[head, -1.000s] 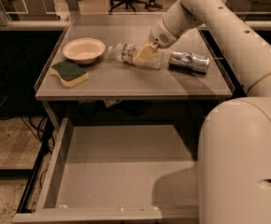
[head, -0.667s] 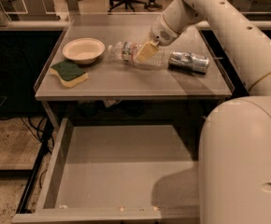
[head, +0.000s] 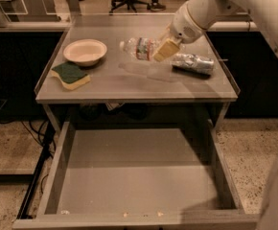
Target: Place water bottle into top drawer
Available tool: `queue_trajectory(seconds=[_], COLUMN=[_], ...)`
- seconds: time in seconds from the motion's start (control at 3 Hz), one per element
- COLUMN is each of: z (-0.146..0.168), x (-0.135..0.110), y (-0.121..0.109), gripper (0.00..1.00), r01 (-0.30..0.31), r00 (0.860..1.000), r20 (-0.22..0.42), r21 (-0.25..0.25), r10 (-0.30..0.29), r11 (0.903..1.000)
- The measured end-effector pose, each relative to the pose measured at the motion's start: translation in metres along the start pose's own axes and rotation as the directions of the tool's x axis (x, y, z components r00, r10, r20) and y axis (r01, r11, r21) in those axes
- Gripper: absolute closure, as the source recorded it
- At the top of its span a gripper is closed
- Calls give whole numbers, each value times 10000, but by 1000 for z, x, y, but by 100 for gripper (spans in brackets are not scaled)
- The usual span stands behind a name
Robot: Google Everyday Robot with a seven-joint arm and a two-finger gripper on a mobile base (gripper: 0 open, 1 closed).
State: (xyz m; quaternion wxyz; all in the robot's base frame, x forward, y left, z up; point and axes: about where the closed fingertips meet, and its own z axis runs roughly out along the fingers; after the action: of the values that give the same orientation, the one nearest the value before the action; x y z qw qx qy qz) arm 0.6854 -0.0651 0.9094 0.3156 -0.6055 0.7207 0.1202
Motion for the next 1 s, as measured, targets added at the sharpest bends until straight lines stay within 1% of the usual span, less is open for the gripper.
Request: queue_trajectory(seconds=[0.33,0.67,1.0], z=[-32,-61,-61], x=[11,46,46], y=[32,96,96], gripper=[100,100,100], r01=[75,-408,-408], r00=[9999,9991,9991], r20=[-102,149,149], r21=[380,618,617], r10=[-71,400,399], r11=[9992,9973,9973])
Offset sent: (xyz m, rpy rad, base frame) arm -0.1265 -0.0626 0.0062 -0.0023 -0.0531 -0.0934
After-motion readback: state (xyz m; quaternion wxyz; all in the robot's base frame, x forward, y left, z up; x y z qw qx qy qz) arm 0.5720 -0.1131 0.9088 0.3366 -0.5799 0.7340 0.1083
